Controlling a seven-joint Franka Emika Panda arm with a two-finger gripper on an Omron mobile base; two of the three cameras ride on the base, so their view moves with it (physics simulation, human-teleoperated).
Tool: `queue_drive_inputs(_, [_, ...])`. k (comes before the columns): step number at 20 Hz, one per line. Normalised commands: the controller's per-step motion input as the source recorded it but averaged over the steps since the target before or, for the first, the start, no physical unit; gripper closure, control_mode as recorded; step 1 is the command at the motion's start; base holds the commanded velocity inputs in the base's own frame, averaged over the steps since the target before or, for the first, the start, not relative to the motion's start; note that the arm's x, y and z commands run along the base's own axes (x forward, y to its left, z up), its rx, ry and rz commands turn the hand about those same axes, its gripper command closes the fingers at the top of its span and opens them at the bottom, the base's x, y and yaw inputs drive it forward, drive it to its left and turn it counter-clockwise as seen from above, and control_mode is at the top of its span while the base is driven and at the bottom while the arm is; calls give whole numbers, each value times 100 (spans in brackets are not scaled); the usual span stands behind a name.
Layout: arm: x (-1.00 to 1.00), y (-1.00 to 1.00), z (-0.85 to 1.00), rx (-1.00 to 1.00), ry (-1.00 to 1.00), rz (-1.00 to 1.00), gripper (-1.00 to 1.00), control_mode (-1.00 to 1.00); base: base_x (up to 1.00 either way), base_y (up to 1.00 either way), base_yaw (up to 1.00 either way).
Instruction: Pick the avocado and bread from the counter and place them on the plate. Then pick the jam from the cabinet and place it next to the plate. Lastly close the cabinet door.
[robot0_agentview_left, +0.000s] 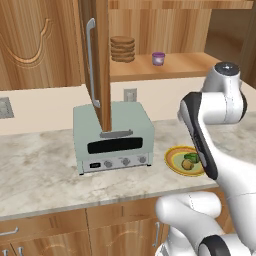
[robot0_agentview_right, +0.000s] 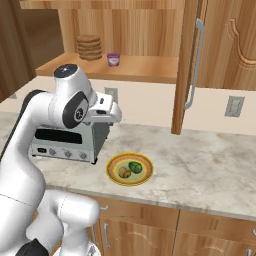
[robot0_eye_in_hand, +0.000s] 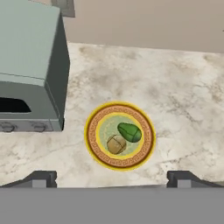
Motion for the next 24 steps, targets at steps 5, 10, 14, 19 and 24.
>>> queue_drive_inputs(5, [0, 14, 49, 0, -8, -5, -100, -100, 0, 0, 0])
queue_drive_inputs(10, [10, 10, 36, 0, -5, -2, -100, -100, 0, 0, 0])
queue_drive_inputs(14, [19, 6, 29, 0, -2, 0, -100, -100, 0, 0, 0])
queue_drive_inputs(19, [21, 5, 29, 0, -2, 0, -100, -100, 0, 0, 0])
queue_drive_inputs(24, [20, 2, 29, 0, -3, 0, -100, -100, 0, 0, 0])
